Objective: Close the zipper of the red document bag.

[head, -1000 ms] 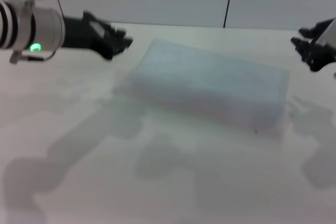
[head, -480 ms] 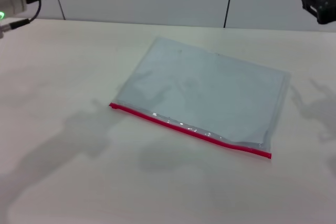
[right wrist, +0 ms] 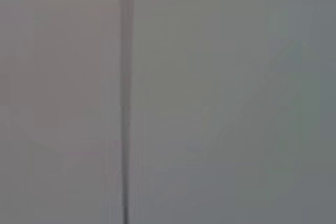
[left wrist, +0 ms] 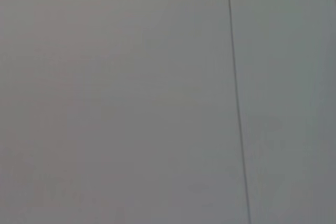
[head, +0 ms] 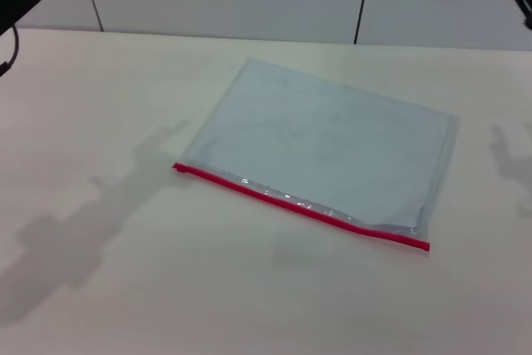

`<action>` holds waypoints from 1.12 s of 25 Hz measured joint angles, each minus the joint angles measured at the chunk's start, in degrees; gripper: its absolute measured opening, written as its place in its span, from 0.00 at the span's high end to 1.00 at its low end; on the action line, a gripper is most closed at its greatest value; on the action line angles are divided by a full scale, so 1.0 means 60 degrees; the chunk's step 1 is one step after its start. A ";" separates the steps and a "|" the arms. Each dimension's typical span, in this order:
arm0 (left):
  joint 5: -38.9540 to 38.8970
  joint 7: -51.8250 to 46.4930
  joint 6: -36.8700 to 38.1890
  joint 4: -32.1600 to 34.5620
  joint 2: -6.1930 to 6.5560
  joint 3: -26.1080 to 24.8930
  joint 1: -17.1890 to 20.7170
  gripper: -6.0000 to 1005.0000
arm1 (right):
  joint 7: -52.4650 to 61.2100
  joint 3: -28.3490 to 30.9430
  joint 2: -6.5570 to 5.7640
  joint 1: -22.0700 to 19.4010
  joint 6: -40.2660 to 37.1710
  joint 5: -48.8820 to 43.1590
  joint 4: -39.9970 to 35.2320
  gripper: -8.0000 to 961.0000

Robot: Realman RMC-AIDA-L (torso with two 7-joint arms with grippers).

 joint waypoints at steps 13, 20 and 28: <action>-0.1711 0.2430 0.0728 -0.0185 -0.0009 0.1561 0.0297 0.42 | 0.0011 -0.0948 -0.0038 0.0297 0.1916 0.0276 0.1050 0.48; -0.3150 0.3673 0.1055 -0.0225 -0.0023 0.2204 0.0563 0.42 | 0.0127 -0.1210 -0.0042 0.0459 0.2573 0.0330 0.1501 0.48; -0.4793 0.5182 0.2300 -0.0171 -0.0035 0.3107 0.0743 0.42 | 0.0503 -0.1432 -0.0046 0.0752 0.3161 0.0306 0.2002 0.48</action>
